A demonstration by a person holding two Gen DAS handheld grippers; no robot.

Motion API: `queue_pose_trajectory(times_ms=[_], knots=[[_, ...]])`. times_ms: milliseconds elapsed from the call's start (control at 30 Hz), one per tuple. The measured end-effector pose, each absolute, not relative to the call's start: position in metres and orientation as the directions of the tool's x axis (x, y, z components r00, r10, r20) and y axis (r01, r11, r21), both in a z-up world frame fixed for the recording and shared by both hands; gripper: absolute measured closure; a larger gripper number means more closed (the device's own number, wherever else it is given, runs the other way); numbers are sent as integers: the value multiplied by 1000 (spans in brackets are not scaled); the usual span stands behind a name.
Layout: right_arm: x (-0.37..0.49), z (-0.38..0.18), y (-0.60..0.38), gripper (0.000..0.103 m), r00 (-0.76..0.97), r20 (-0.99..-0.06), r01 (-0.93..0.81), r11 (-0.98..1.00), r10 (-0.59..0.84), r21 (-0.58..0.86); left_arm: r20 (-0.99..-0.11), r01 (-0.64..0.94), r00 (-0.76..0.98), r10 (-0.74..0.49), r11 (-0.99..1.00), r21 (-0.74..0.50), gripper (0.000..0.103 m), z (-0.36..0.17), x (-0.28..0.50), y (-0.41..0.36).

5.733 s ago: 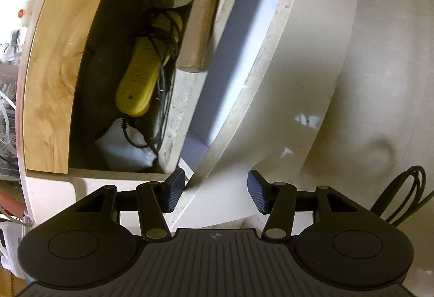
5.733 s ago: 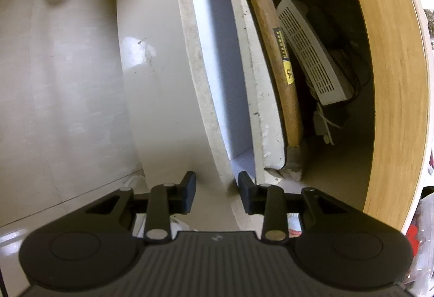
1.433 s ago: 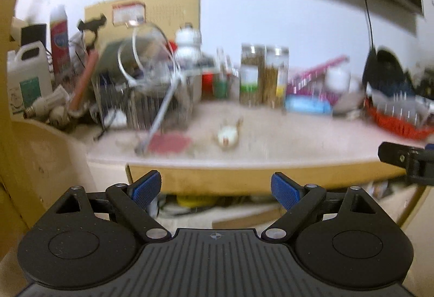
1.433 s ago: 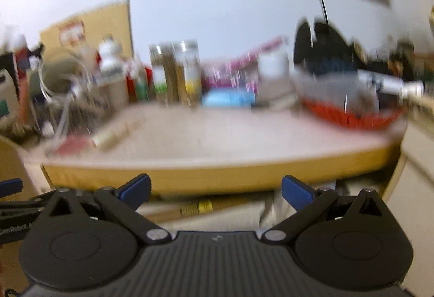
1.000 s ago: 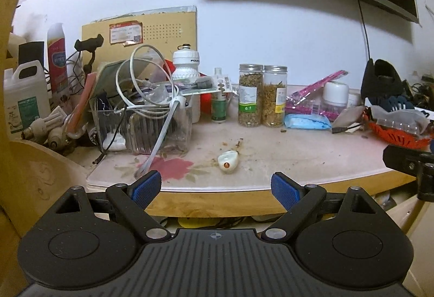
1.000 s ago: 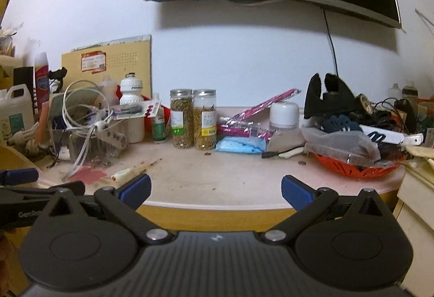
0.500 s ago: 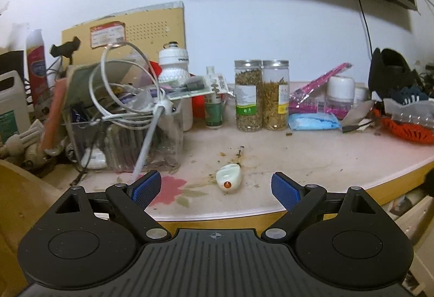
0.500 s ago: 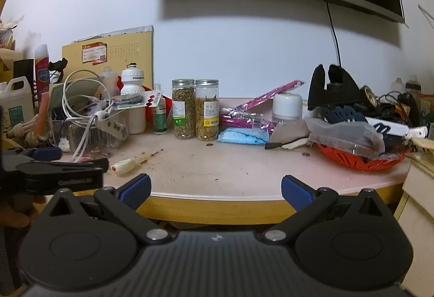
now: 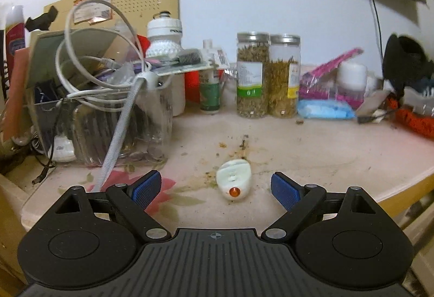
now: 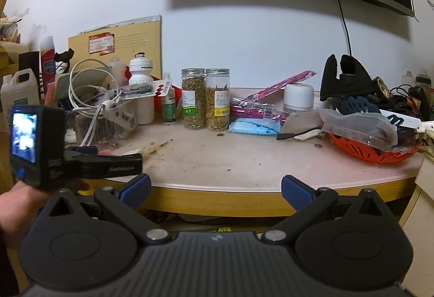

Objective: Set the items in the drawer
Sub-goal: 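Close the left gripper around the white egg-shaped object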

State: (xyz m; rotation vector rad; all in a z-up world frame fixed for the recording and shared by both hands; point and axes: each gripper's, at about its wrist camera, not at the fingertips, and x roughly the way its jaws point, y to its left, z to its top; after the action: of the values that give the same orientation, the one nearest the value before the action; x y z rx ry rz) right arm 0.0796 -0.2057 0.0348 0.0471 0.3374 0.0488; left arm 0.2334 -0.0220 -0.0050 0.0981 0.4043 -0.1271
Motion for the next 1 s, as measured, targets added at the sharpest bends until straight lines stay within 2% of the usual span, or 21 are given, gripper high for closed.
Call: queue_pose_trajectory(times_ms=[100, 200, 233, 267, 1000], knots=[[78, 35, -205, 0, 942, -329, -48, 997, 66, 64, -414, 152, 904, -107, 985, 77, 24, -9, 239, -25], [78, 35, -206, 0, 943, -325, -51, 996, 72, 73, -419, 152, 900, -117, 987, 51, 53, -10, 242, -24], [77, 35, -206, 0, 943, -325, -51, 996, 73, 77, -419, 150, 901, -116, 988, 48, 69, -10, 242, -24], [77, 35, -207, 0, 942, -326, -49, 995, 74, 84, -418, 147, 901, -114, 988, 46, 74, -10, 242, -24], [83, 31, -210, 0, 939, -341, -23, 996, 50, 82, -394, 147, 912, -112, 987, 59, 74, 3, 222, -25]])
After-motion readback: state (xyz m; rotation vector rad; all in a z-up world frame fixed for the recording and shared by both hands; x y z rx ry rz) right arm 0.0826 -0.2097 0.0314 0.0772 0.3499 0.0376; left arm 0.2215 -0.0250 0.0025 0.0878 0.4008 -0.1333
